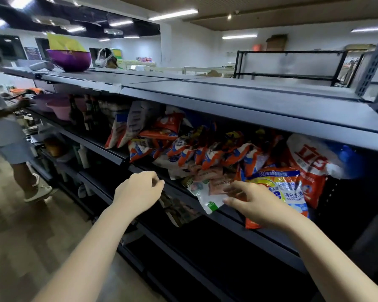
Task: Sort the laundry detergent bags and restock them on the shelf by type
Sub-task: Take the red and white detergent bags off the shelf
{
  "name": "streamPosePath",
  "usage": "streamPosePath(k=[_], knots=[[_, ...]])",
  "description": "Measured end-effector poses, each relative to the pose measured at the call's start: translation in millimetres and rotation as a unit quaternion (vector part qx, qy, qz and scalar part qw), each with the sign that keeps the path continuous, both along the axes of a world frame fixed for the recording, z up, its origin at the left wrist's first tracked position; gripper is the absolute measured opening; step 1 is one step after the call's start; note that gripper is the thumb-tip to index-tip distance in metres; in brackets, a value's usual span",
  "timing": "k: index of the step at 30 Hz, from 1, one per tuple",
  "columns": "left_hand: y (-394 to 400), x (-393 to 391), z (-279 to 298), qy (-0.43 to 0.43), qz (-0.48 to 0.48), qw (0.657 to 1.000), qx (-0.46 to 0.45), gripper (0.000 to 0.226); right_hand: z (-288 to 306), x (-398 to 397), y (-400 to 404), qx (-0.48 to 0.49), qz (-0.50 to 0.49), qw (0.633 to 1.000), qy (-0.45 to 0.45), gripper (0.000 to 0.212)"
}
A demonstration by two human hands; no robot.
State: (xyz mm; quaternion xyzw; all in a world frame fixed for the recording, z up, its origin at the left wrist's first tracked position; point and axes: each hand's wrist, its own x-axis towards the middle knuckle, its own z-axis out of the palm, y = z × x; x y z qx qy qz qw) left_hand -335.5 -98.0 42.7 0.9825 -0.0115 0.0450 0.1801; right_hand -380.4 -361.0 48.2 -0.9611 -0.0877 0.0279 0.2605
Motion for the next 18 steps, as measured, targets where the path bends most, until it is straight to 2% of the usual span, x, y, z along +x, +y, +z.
streamPosePath(k=[6,13,18], knots=[[41.4,63.3,-7.1,-0.014,0.012,1.0,-0.004,0.03,1.1,53.0,40.7,0.006,-0.018,1.0,0.015,0.038],[96.6,168.7,-15.3,-0.032,-0.011,0.999,-0.039,0.032,-4.9,138.4,106.0,0.031,-0.076,0.997,0.011,0.027],[135.1,256.9,-27.9,-0.012,-0.041,0.998,-0.05,0.044,-16.7,216.6,149.2,0.063,-0.167,0.984,0.025,0.048]])
